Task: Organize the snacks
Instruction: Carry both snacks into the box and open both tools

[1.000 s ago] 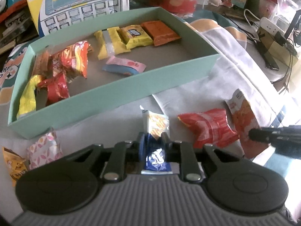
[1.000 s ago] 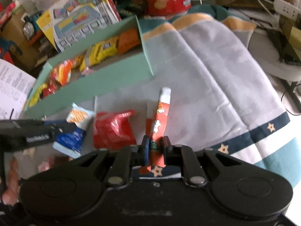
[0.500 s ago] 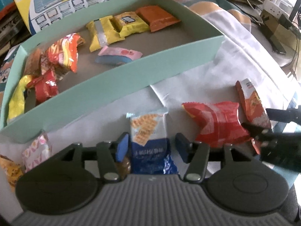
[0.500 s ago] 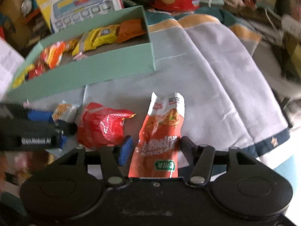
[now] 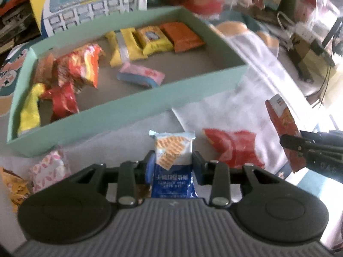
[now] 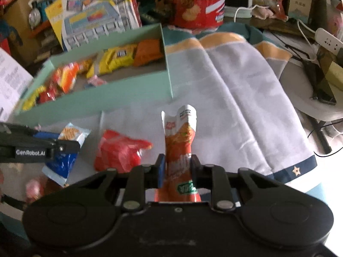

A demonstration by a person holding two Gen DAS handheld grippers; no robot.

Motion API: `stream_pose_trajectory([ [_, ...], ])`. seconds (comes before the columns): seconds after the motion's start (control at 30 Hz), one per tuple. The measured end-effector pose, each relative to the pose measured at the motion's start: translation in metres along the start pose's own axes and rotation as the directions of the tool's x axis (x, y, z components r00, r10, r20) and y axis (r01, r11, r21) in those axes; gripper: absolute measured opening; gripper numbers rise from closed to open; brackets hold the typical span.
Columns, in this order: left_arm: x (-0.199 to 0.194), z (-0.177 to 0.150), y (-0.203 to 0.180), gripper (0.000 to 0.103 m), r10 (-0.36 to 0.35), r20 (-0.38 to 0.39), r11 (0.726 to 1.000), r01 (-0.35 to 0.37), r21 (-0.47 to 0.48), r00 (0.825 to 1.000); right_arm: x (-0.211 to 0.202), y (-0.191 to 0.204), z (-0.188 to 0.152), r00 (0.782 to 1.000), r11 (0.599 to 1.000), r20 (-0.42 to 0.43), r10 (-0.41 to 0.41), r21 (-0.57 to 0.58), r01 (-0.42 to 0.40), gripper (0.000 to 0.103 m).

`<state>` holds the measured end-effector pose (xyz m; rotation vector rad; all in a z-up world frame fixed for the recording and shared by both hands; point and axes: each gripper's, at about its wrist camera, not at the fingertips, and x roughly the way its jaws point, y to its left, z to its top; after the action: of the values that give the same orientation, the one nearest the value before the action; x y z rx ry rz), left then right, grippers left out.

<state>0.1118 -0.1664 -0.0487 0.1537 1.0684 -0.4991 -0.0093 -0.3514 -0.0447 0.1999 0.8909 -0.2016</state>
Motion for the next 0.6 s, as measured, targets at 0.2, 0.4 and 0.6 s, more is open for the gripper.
stream_pose_trajectory([
  [0.2, -0.031, 0.036, 0.013, 0.036, -0.006, 0.111, 0.999, 0.01, -0.04, 0.994, -0.01, 0.0, 0.045, 0.994, 0.995, 0.056, 0.092, 0.023, -0.094, 0.023],
  [0.4, -0.029, 0.095, 0.024, 0.036, 0.031, 0.172, 0.998, -0.021, -0.058, 0.985, 0.01, 0.02, 0.104, 0.982, 0.986, 0.084, 0.168, -0.018, -0.167, 0.024],
  [0.6, 0.013, 0.137, 0.028, 0.036, 0.031, 0.142, 0.996, -0.019, -0.082, 0.989, 0.055, 0.037, 0.143, 0.984, 0.984, 0.052, 0.17, -0.053, -0.167, 0.024],
])
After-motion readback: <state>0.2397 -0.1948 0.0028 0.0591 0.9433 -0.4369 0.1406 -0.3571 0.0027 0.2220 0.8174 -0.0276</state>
